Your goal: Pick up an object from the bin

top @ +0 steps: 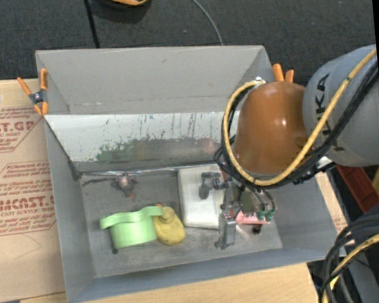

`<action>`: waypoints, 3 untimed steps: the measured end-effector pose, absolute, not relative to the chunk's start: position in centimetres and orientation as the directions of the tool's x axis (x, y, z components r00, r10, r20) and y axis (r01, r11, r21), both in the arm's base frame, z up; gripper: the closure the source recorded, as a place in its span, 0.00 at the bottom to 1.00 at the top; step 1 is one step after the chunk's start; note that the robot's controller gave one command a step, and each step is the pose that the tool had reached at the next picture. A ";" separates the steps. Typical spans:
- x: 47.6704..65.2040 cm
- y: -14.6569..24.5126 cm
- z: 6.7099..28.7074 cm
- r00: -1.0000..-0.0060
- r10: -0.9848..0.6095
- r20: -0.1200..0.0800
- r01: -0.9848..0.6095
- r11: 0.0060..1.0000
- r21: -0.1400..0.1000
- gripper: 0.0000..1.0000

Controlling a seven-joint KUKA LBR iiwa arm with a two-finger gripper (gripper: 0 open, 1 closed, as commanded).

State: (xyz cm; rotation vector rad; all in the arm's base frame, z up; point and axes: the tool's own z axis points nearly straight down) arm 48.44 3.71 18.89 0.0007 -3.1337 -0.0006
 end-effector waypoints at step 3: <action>50.2 7.2 8.0 -0.996 -0.092 -0.003 -0.092 0.996 0.001 1.00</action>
Offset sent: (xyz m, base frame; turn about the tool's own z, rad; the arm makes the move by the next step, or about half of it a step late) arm 0.0528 0.0496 -0.1009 0.1053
